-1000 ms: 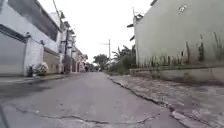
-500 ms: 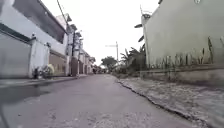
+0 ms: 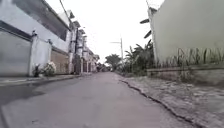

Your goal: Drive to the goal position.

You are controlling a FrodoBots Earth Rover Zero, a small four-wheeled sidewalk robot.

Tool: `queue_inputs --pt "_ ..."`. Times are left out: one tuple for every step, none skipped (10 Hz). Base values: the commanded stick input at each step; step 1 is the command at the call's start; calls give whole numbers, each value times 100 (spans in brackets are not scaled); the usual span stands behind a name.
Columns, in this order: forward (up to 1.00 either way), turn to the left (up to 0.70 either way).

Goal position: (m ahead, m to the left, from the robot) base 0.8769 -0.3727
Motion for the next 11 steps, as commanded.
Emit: queue_inputs --pt "100 0" --pt "100 0" --pt "100 0" --pt "100 0" --pt "100 0" --pt "100 0" --pt "100 0" --pt "100 0" --pt "100 0" --pt "100 0" --pt "100 -5"
